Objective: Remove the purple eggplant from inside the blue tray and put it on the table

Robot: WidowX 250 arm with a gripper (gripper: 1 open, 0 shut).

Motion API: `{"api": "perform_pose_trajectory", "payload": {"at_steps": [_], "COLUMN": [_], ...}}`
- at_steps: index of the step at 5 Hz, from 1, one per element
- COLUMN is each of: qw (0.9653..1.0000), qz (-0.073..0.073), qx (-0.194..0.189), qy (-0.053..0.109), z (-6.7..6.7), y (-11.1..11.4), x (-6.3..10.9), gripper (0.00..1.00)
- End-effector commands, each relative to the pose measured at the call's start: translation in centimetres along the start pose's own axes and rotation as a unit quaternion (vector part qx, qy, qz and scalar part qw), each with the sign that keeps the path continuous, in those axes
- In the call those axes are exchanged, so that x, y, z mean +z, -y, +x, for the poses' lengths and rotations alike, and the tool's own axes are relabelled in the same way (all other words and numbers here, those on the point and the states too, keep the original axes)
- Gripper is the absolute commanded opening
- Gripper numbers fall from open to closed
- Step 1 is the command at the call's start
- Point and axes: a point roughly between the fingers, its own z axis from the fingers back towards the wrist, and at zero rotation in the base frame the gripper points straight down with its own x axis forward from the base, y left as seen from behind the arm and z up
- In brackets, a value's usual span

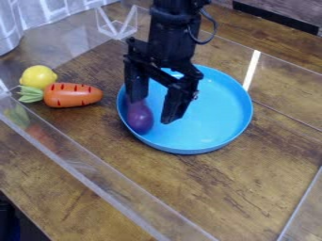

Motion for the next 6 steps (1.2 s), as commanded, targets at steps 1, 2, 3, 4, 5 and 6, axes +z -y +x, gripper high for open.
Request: {"api": "perform_pose_trajectory", "payload": {"at_steps": [1, 2, 3, 4, 5, 6], "qw": [0.9999, 0.9999, 0.9998, 0.9998, 0.9998, 0.9995], "qz": [0.004, 0.006, 0.008, 0.009, 0.009, 0.009], "qx": [0.005, 0.001, -0.002, -0.004, -0.007, -0.007], "qy": [0.014, 0.014, 0.016, 0.016, 0.018, 0.028], "z": [0.3, 0.7, 1.1, 1.4, 1.3, 1.2], "y": [-0.9, -1.1, -1.2, -1.3, -1.5, -1.8], "x": [0.1, -0.7, -1.4, -1.6, -1.3, 0.0], "gripper": [1.0, 1.0, 1.0, 0.0, 0.0, 0.0]}}
